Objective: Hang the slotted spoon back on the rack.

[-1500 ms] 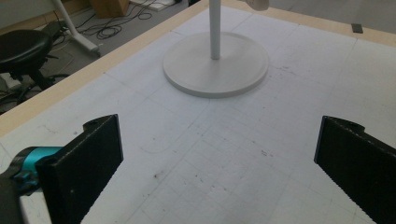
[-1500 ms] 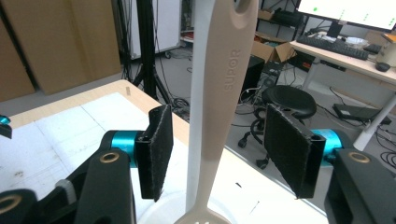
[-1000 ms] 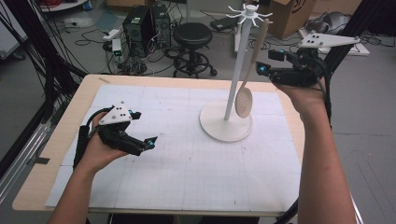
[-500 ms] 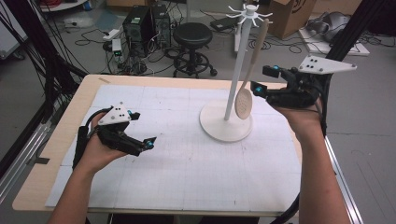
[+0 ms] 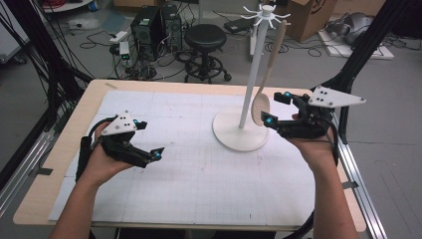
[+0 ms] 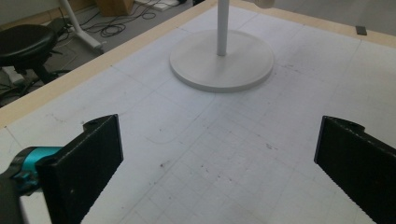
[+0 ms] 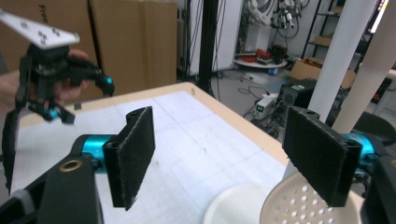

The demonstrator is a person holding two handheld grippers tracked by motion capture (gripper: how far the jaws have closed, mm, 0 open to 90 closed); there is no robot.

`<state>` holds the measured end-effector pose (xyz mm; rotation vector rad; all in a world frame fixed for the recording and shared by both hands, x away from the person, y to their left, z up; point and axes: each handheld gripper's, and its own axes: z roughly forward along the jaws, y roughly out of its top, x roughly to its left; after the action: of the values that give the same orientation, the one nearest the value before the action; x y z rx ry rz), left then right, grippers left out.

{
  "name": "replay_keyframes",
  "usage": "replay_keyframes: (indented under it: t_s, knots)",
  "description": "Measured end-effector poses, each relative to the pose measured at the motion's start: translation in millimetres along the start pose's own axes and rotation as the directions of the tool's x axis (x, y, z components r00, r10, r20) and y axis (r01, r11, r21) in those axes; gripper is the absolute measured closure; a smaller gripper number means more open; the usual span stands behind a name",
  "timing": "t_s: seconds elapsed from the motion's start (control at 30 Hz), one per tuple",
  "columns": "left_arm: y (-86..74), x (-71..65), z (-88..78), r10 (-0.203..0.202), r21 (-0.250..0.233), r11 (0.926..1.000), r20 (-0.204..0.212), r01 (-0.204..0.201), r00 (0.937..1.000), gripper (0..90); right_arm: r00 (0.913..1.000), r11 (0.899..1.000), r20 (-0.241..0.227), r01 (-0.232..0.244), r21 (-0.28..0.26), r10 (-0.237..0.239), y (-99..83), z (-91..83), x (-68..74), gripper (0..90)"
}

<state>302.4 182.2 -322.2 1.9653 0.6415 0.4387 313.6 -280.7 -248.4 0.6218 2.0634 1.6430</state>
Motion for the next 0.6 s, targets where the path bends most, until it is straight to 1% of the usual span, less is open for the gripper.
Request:
replay_keyframes:
  t_s: [0.1, 0.27, 0.43, 0.6]
  knots:
    - [-2.1, 1.1, -0.3, -0.004, -0.002, 1.0, 0.001, 0.004, 1.0, 1.6, 0.9997, 1.0, -0.011, -0.023, -0.01, 0.023, -10.8, -1.7, 3.2, 22.1]
    - [-4.8, 2.0, 0.2, -0.005, 0.003, 1.0, 0.002, 0.005, 1.0, 1.6, 0.9989, 0.999, -0.025, -0.04, -0.024, 0.039, -26.7, -3.1, 8.2, 21.2]
    - [-7.3, 2.0, 0.8, -0.003, 0.001, 1.0, 0.007, 0.003, 1.0, 1.6, 0.9984, 0.998, -0.017, -0.055, -0.03, 0.055, -43.7, -3.0, 10.9, 19.5]
    - [-9.6, 3.3, 0.5, -0.01, 0.0, 0.9999, 0.006, 0.01, 0.9999, 1.6, 0.9954, 0.995, -0.018, -0.095, -0.029, 0.095, -66.0, -2.9, 12.3, 17.6]
